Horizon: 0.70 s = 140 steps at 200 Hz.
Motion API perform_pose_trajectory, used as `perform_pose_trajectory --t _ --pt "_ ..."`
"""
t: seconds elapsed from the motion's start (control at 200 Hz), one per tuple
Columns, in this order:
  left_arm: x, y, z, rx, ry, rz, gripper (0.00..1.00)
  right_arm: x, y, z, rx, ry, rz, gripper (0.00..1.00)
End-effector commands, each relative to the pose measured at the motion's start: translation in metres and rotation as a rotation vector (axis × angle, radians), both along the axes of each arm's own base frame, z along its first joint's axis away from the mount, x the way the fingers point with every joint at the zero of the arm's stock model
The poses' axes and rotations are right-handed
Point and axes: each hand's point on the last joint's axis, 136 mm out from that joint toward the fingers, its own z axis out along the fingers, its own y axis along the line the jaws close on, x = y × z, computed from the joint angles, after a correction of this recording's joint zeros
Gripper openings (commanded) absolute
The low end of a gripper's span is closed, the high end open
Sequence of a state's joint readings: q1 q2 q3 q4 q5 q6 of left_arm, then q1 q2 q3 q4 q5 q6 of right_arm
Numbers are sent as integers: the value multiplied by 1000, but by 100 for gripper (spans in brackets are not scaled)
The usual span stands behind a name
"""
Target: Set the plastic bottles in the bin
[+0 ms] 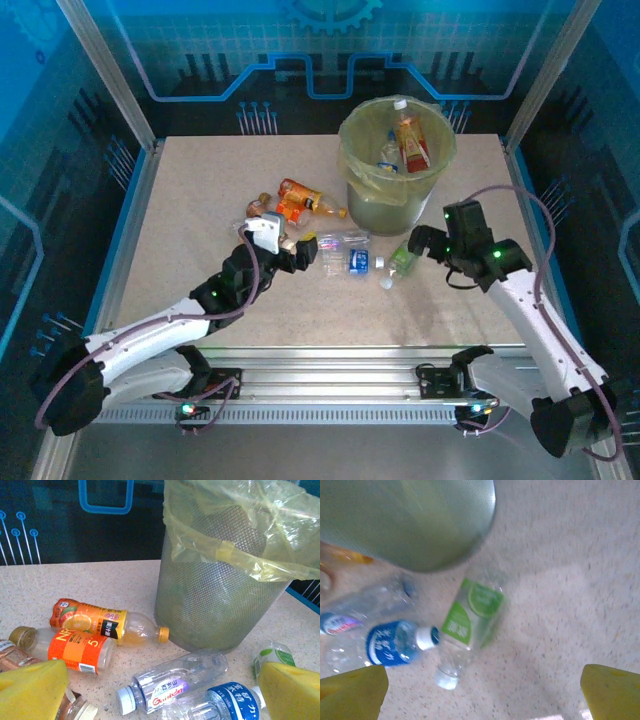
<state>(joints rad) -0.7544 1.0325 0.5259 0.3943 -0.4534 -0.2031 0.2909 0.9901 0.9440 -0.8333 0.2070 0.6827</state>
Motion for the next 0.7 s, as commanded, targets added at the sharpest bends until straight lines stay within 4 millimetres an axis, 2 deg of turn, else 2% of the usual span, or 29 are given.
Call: perform_pose_trajectory --t 0.0,0.08,0.245,0.54,0.695 --pt "9 5 14 -83 -7 53 99 1 10 -18 113 12 -49 100" --pt "12 10 7 -98 24 77 99 1 13 -36 127 48 -53 100" --pt "15 21 -2 -121 71 119 99 10 19 -59 127 102 -45 100" --pt "14 33 -12 -144 99 151 99 33 26 -88 103 158 -51 99" --pt "14 39 -15 -148 107 164 99 47 31 -95 103 157 -43 95"
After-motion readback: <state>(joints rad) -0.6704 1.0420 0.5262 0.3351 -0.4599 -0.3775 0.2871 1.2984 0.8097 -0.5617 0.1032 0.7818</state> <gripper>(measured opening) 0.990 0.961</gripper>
